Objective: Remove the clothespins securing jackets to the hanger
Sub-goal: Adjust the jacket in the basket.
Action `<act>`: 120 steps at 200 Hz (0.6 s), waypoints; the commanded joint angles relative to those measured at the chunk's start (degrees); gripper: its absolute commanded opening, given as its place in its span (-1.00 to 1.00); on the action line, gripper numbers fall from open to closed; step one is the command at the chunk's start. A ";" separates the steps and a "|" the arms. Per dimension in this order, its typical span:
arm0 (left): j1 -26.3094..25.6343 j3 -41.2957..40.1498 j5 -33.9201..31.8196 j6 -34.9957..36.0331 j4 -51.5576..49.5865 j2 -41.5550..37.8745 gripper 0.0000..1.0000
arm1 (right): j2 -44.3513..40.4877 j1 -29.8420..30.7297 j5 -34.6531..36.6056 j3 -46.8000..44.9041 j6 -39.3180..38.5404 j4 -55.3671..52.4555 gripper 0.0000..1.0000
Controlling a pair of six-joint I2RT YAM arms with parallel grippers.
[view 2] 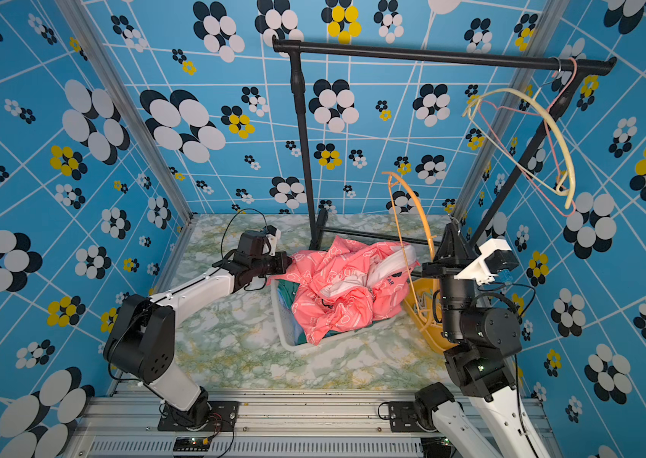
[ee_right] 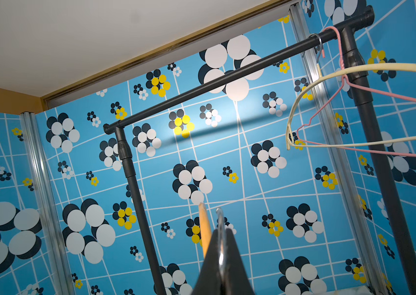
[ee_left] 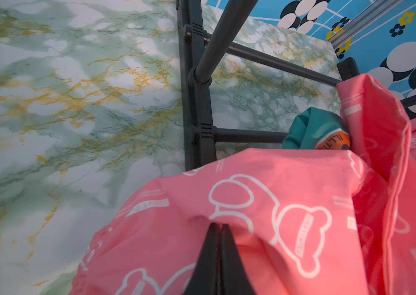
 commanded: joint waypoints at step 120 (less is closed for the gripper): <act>-8.95 4.93 16.52 -1.09 6.12 -12.79 -1.00 | -2.09 0.05 3.42 0.00 -1.11 -0.75 -1.00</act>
